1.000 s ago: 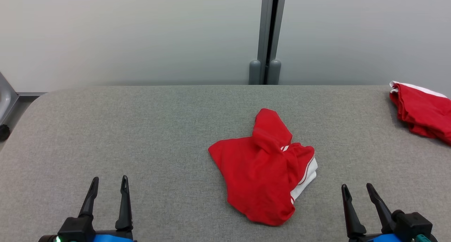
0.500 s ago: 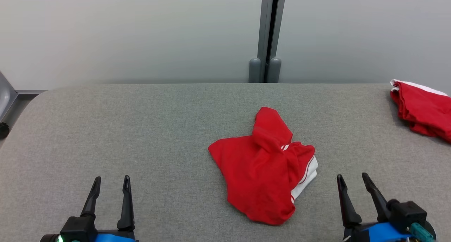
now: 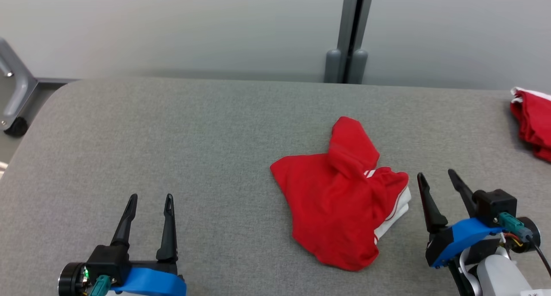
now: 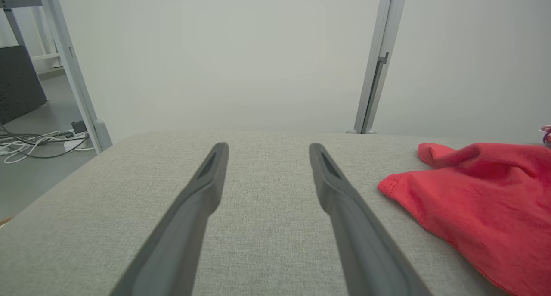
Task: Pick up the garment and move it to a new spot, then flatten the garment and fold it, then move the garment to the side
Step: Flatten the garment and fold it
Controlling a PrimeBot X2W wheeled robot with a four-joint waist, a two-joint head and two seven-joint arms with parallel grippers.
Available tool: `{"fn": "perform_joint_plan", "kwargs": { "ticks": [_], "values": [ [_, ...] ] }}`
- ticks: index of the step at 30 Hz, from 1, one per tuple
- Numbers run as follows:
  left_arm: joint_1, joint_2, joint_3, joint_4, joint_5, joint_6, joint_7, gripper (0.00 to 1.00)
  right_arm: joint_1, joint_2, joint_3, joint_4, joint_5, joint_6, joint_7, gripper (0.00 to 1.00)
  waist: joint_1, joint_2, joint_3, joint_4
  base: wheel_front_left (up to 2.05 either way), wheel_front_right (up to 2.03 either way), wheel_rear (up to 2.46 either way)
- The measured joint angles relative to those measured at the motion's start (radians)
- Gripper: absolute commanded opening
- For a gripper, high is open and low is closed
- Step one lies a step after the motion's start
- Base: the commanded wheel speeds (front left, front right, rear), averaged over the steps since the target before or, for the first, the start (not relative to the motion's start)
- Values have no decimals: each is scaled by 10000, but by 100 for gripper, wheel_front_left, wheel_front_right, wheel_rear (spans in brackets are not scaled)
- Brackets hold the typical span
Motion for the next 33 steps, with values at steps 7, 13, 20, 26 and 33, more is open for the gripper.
{"fn": "perform_joint_plan", "kwargs": {
  "ticks": [7, 13, 20, 26, 33],
  "values": [
    [-334, -71, -109, 36, -42, -29, 0, 100, -392, -240, 6, 1697, 8, 2, -132, 100, 1, 0, 625, 397, 0, 0, 0],
    [-687, -98, -249, 102, -42, -61, 0, 100, -1317, -238, 403, 3264, -217, 2, -140, 100, 1, 0, 1096, 722, 0, 0, 0],
    [-959, -123, -360, 261, -61, -88, 0, 100, -2465, -73, 871, 5032, -247, 0, -35, 100, 0, -2, 1271, 1004, 0, 0, 0],
    [-802, -134, -274, 314, -136, -73, 0, 100, -2705, 155, 1375, 5733, 127, 0, -288, 0, 0, -2, 1021, 880, 0, 0, 0],
    [-376, -140, -207, 336, -265, -19, 0, 100, -1998, -247, 1356, 5095, 884, 2, -617, 0, -1, -2, 521, 265, 0, 0, 0]
  ]
}}
